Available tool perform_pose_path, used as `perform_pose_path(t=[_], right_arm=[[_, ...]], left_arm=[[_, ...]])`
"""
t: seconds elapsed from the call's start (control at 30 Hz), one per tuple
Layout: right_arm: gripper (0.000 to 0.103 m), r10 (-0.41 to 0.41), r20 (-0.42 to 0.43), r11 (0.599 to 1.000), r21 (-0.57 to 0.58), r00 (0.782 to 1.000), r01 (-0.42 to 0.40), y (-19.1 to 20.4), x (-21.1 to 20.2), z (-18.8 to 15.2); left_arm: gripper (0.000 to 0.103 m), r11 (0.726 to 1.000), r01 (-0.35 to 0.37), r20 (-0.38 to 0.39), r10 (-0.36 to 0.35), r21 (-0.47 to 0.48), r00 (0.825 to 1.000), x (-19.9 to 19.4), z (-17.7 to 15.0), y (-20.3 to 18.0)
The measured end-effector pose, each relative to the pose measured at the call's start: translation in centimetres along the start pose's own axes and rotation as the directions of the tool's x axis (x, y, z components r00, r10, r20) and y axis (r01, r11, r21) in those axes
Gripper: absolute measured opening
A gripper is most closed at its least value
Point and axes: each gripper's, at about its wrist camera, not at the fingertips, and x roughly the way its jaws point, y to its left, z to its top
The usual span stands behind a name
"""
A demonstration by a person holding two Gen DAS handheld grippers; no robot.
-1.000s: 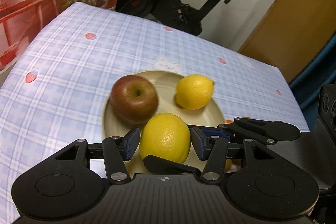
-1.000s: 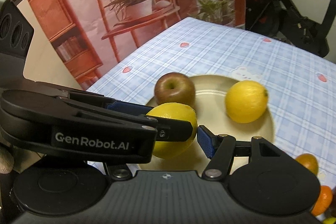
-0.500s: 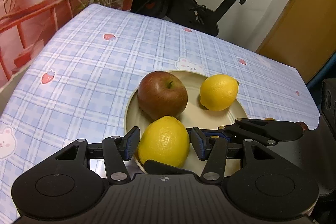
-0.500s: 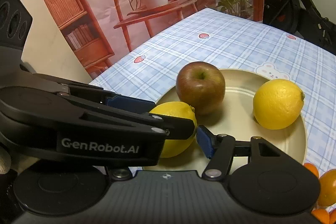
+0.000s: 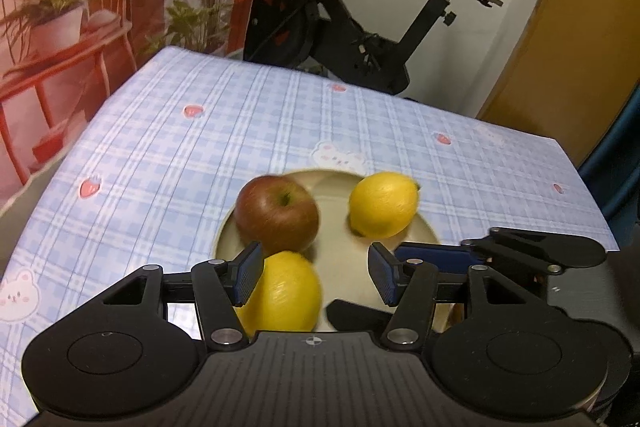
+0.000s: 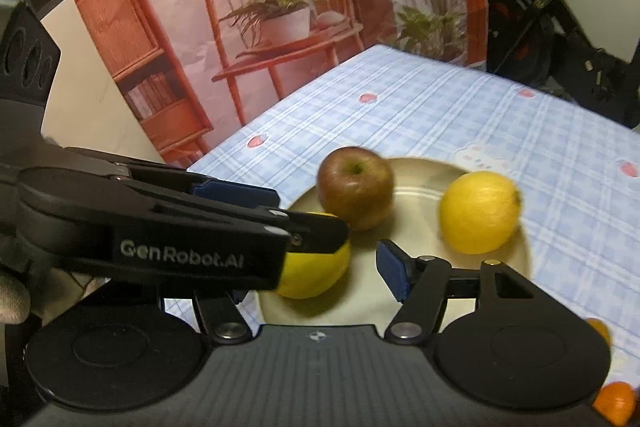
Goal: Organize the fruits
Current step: 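Open both tools to release the lemon on the plate, then move both tools to a small brown round fruit beside the oranges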
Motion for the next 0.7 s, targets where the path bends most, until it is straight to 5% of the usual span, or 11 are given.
perform_pose_path(t=[0.4, 0.7], right_arm=[[0.067, -0.195, 0.144, 0.981, 0.022, 0.97, 0.194, -3.3, -6.8, -2.1], [0.068, -0.321, 0.225, 0.947, 0.097, 0.92, 0.306, -5.9, -11.8, -4.9]], left_arm=[[0.06, 0.994, -0.063, 0.114, 0.053, 0.091, 0.992, -0.7, 0.6, -6.5], [0.06, 0.983, -0.025, 0.242, -0.02, 0.181, 0.97, -1.6, -0.5, -11.2]])
